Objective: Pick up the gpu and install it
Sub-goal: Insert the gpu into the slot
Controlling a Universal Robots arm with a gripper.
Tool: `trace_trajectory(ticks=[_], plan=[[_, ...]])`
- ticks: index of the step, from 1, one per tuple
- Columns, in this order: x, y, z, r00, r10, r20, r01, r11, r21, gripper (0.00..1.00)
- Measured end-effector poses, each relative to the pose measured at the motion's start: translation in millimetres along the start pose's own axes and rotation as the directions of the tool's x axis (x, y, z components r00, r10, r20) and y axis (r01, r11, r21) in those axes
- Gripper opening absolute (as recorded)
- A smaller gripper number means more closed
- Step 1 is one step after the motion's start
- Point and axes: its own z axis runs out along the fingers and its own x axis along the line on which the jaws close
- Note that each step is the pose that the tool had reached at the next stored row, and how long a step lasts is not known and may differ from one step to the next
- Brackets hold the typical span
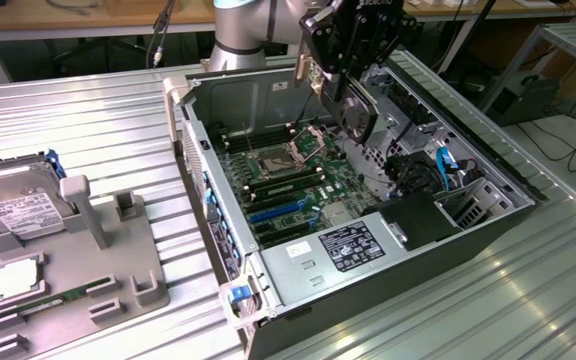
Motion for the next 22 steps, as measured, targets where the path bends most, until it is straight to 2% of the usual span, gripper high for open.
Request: trace_trajectory(ticks=[3, 6, 9, 13, 14, 18, 22], plan=[[0.0, 0.0, 0.0, 0.9981, -0.061, 0.0004, 0.061, 0.9981, -0.0016, 0.27], [0.0, 0.0, 0.0, 0.9931, -0.117, 0.0007, 0.117, 0.9931, -0.0030, 0.27], [0.0, 0.0, 0.0, 0.9862, -0.166, 0.0011, 0.166, 0.9862, -0.0042, 0.27], [0.0, 0.0, 0.0, 0.9737, -0.228, 0.0018, 0.228, 0.9736, -0.0058, 0.27], [0.0, -0.1, 0.0, 0.9694, -0.246, 0.0020, 0.246, 0.9693, -0.0062, 0.27], [0.1, -0.1, 0.0, 0.9439, -0.330, 0.0030, 0.330, 0.9438, -0.0083, 0.27], [0.1, -0.1, 0.1, 0.9200, -0.392, 0.0039, 0.392, 0.9200, -0.0098, 0.27]])
